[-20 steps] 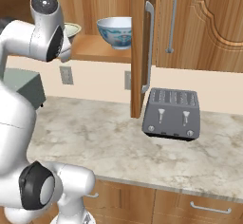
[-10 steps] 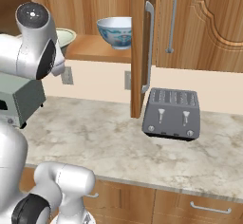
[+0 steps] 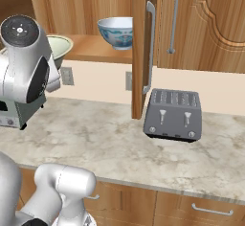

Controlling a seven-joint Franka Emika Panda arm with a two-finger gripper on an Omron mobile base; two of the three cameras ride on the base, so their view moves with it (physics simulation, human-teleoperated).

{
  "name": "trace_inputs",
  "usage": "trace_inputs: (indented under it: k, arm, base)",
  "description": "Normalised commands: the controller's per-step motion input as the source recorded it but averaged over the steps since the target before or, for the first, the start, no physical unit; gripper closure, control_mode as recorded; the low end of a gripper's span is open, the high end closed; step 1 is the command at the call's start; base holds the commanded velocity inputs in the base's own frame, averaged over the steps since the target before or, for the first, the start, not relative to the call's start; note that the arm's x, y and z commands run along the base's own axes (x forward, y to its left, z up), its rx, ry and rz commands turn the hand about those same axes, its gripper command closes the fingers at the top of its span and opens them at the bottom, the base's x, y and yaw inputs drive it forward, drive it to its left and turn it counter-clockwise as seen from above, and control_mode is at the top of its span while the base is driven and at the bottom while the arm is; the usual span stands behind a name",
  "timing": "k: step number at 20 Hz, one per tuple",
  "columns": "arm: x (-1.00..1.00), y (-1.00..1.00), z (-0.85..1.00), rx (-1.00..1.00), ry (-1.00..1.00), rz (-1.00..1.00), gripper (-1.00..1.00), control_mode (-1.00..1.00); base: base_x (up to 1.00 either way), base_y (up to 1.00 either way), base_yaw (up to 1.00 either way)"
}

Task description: Move the bowls from the cabinet to the plates on the dining table.

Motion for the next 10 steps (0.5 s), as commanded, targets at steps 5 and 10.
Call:
trace_inputs:
  k: [5, 10]
  arm:
    - [-0.23, -0.02, 0.00, 0.00, 0.00, 0.00, 1.00, -1.00]
    - [0.00, 0.00, 0.00, 0.00, 0.00, 0.00, 1.00, -1.00]
  base:
    - [0.00, 0.00, 0.00]
    - [0.00, 0.00, 0.00]
